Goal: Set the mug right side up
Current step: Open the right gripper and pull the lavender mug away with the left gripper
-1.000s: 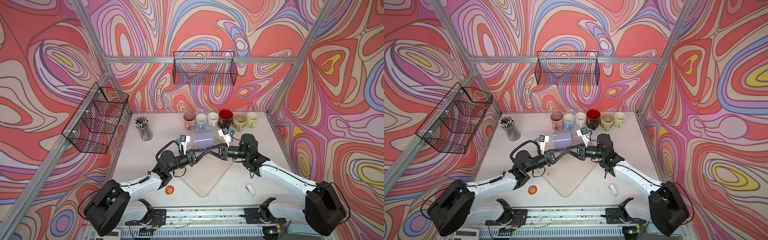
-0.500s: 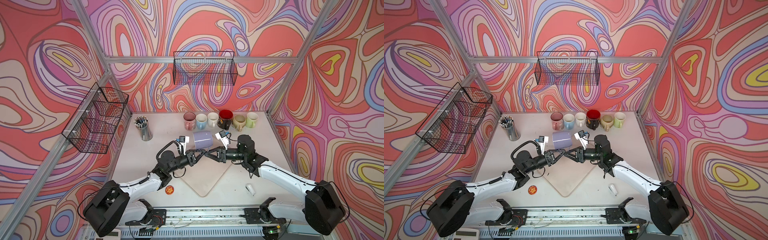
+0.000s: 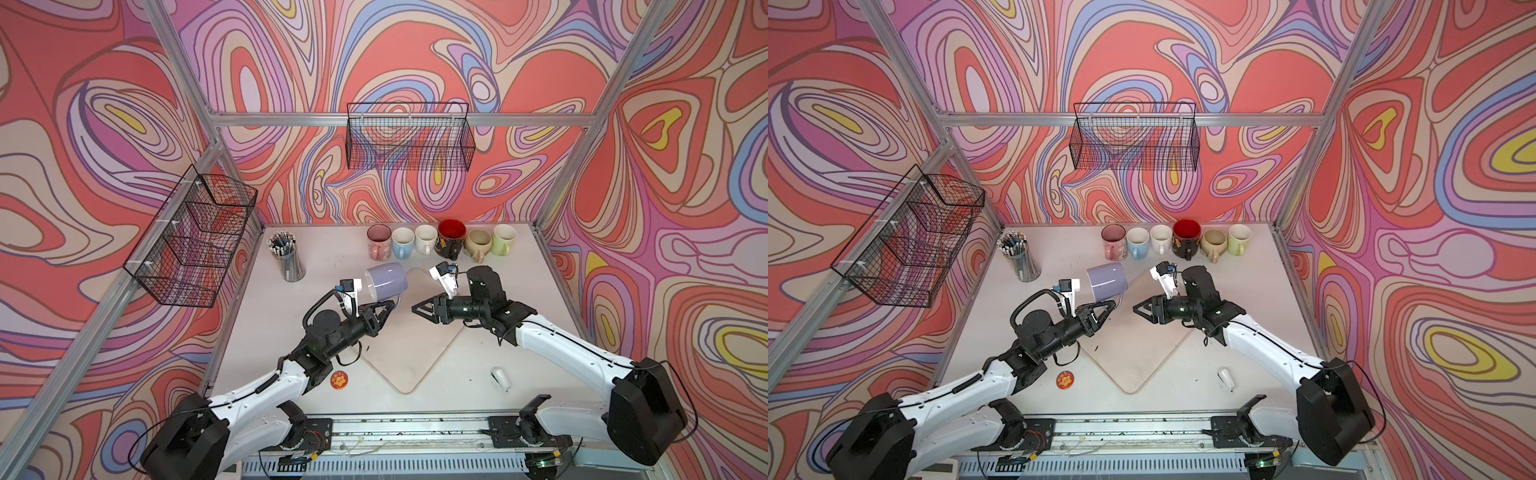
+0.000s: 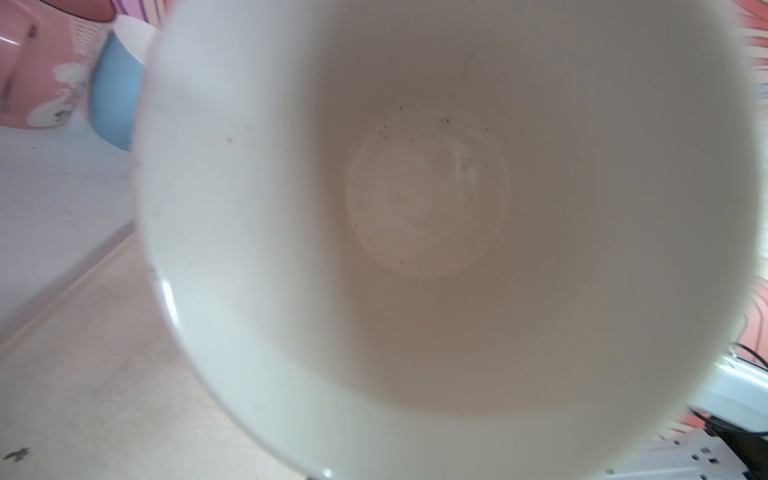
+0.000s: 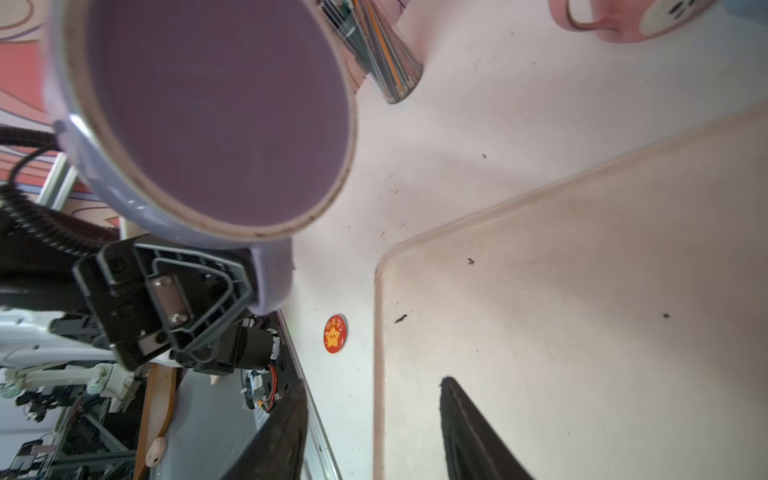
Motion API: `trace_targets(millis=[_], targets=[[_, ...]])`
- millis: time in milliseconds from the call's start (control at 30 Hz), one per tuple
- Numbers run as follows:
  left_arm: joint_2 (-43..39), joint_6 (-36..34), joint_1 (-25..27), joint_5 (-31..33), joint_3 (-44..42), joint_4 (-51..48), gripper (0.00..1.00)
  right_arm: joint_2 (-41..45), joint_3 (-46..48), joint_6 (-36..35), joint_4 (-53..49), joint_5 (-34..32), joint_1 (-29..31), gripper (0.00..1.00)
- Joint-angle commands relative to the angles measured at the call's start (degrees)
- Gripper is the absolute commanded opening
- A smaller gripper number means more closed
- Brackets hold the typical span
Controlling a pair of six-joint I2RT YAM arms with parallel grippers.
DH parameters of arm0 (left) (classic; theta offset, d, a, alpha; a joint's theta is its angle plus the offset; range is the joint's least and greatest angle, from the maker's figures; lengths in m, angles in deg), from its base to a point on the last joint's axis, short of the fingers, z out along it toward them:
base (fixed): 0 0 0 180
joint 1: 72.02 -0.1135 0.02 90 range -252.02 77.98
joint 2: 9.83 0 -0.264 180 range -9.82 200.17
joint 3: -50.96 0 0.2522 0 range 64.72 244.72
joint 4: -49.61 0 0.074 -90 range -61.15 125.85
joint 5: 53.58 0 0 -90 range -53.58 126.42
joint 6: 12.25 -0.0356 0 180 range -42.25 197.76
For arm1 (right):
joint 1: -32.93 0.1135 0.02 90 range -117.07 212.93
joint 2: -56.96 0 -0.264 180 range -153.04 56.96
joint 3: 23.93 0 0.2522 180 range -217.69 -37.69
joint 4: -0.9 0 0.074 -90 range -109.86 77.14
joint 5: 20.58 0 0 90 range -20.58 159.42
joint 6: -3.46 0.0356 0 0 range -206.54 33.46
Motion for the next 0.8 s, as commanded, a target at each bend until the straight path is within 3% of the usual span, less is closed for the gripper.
trace_targets(millis=[0,233,367,533,767], targets=[[-4.96,-3.22,-0.36,5.74,0.36,-2.59,0.0,-0.52,-2.16,-2.36,-7.27,-8.39,0.06,0.53],[-12.58,-7.85,-0.52,13.54,5.9,-25.54,0.0,3.02,-2.58,-3.92,-11.07,-14.8,0.14,0.61],[-13.76,-13.36,-0.54,17.27,13.84,-40.2,0.0,5.71,-1.91,-4.42,-13.25,-18.14,0.12,0.69],[-9.96,-20.15,-0.52,25.25,26.77,-59.87,0.0,8.94,-0.5,-3.97,-14.76,-20.52,0.08,0.73],[2.64,-27.46,-0.85,30.67,42.47,-76.82,0.0,11.24,0.37,-3.23,-13.83,-23.31,0.16,0.74]])
